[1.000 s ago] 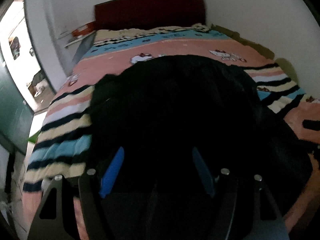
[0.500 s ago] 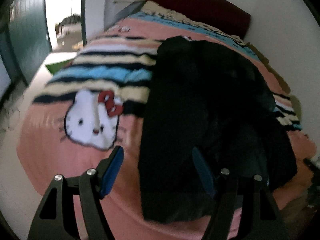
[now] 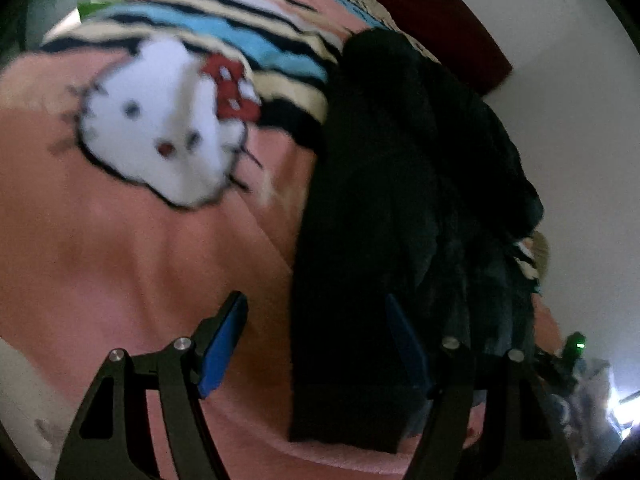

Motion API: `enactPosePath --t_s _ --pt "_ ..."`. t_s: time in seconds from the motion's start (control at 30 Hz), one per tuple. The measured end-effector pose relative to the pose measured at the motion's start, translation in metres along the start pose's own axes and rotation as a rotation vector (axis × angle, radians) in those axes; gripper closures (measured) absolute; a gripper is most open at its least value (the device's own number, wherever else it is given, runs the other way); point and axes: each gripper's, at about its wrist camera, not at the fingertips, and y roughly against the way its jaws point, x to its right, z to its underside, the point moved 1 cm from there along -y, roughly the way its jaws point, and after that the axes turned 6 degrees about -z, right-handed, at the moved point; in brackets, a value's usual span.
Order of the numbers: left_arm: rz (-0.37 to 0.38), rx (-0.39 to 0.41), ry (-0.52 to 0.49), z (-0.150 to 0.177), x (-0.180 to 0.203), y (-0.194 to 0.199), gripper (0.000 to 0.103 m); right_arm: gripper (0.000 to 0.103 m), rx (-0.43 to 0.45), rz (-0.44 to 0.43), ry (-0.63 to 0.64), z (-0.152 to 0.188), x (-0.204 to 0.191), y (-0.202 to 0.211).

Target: Fold large clothes

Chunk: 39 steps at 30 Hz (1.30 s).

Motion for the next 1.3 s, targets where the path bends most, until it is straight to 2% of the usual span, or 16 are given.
enactPosePath --t_s 0.17,0.27,0.37,0.53,0.6,0.63,0.67,0.73,0.8,0.93,1.0,1.13,1.3 --pt "0.181 -0.078 0.038 0.014 0.01 -0.021 0.033 0.006 -0.044 -0.04 -0.017 -0.002 0.004 -0.012" --pt "0.19 -0.099 -0.008 0.023 0.026 -0.026 0.033 0.006 -0.075 -0.093 -0.003 -0.004 -0.004 -0.018" --pt "0.195 -0.091 0.002 0.025 0.029 -0.024 0.033 0.007 -0.105 -0.15 0.018 -0.003 -0.014 -0.026" --pt "0.2 -0.072 -0.032 0.032 0.037 -0.016 0.036 0.027 -0.14 -0.224 0.018 0.005 -0.015 -0.033" --pt "0.183 -0.054 -0.039 0.034 0.042 -0.014 0.051 0.04 -0.136 -0.238 0.013 0.006 -0.015 -0.032" --pt "0.182 -0.048 -0.041 0.032 0.047 -0.014 0.062 0.044 -0.133 -0.247 0.01 0.005 -0.015 -0.032" --pt "0.19 -0.043 -0.045 0.033 0.05 -0.013 0.07 0.055 -0.13 -0.257 0.01 0.005 -0.016 -0.032" --pt "0.197 -0.028 -0.07 0.034 0.06 -0.008 0.077 0.071 -0.126 -0.297 0.018 0.005 -0.022 -0.031" --pt "0.198 -0.02 -0.12 0.037 0.072 -0.001 0.08 0.079 -0.122 -0.314 0.045 0.005 -0.032 -0.029" --pt "0.232 -0.014 -0.136 0.032 0.086 0.007 0.083 0.084 -0.092 -0.358 0.047 -0.003 -0.044 -0.024" --pt "0.279 0.0 -0.12 0.025 0.092 0.016 0.083 0.084 -0.062 -0.394 0.055 -0.009 -0.053 -0.017" --pt "0.351 0.03 -0.127 0.005 0.103 0.037 0.084 0.085 -0.004 -0.454 0.08 -0.029 -0.07 0.001" --pt "0.417 0.061 -0.134 -0.018 0.113 0.056 0.084 0.085 0.097 -0.536 0.032 -0.061 -0.07 0.021"
